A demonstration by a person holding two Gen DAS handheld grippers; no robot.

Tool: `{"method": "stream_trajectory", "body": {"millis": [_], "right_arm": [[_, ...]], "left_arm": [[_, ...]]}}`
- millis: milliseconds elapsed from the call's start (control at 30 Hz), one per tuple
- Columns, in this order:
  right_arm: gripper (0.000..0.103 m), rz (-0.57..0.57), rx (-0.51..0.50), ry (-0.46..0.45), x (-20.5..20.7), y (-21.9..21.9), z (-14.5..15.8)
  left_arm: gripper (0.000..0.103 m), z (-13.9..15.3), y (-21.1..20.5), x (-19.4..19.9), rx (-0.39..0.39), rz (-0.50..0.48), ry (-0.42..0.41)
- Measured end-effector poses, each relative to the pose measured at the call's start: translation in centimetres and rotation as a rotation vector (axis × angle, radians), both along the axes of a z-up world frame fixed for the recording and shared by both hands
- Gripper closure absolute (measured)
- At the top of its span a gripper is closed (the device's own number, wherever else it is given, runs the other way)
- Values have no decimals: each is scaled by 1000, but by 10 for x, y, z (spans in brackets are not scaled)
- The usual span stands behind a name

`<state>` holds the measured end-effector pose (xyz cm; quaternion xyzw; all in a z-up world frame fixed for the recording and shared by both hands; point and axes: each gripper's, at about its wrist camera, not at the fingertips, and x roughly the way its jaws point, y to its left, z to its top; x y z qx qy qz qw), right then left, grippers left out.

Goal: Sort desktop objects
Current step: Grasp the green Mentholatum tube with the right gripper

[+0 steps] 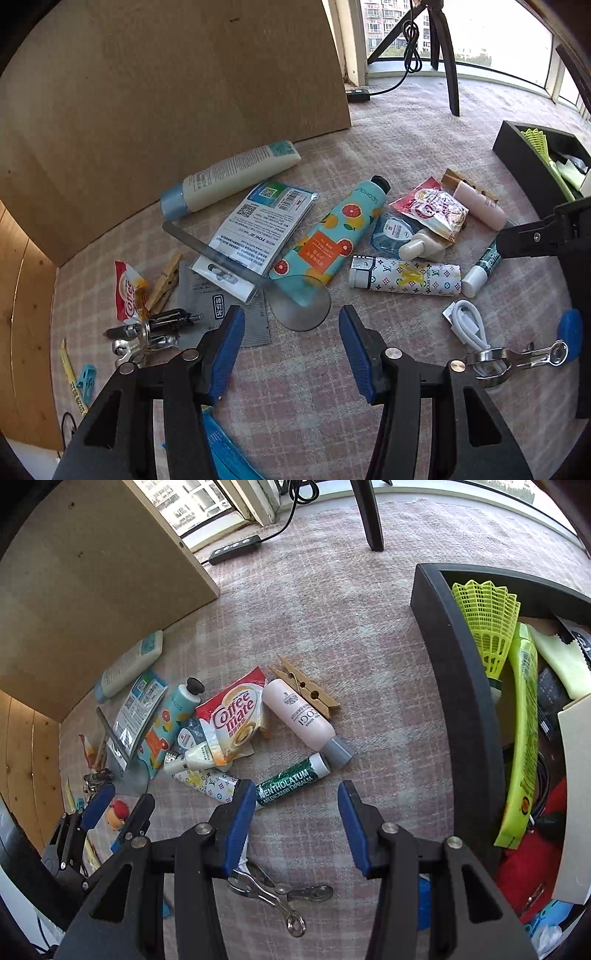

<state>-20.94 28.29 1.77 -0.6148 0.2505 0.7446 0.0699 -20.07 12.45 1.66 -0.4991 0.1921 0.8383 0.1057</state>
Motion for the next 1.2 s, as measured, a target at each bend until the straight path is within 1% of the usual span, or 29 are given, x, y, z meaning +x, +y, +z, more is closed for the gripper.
{"method": "stream_trajectory", "body": {"millis": [67,100,133,167,200,267,300,333,367,400,500,533,600,733,833,933,1067,1167,1200], "right_arm": [[58,-18,-12,-12,-3,-2,-4],[58,-23,-15,-21,-5,-4,-6],[58,-25,-15,-30,-7,-6,-9],[59,-27,-13,-39,-9,-8,-12],[60,-31,-10,-47,-10,-9,-14],[62,-46,-5,-52,-12,-10,-18],[64,-49,2,-49,-14,-11,-17],[69,-48,9,-51,-16,-12,-18],[70,-45,18,-51,-17,-13,-17],[74,-37,23,-49,-19,-13,-17],[80,-12,24,-41,-21,-14,-17],[84,-4,21,-36,-21,-14,-17],[87,7,7,-33,-19,-12,-18],[87,32,-20,-17,-11,-9,-16],[87,60,-3,5,-4,-10,-10],[87,90,13,34,4,-12,-1],[87,118,22,70,13,-12,13],[87,128,27,88,12,-17,27],[87,132,26,94,16,-13,30]], "left_arm": [[61,-4,3,-4,-20,-6,-1],[62,-7,4,-6,-27,-6,-3],[66,-8,5,-9,-32,-5,-5],[69,-10,5,-11,-33,-4,-6],[70,-11,5,-13,-31,-3,-9],[78,-13,5,-18,-29,-3,-12],[80,-13,5,-19,-29,-3,-13],[84,-13,4,-21,-26,-3,-14],[88,-13,3,-23,-20,-2,-15],[90,-12,2,-24,-14,-1,-15],[96,-9,-4,-27,7,16,-6],[99,-7,-7,-28,21,23,-6],[100,0,-17,-29,71,39,-5],[101,12,-41,-27,168,76,-19],[101,20,-62,-22,248,118,-45],[101,27,-81,-12,309,154,-46],[101,39,-99,-1,358,173,-42],[101,44,-99,0,365,168,-31],[101,46,-98,1,369,170,-25]]}}
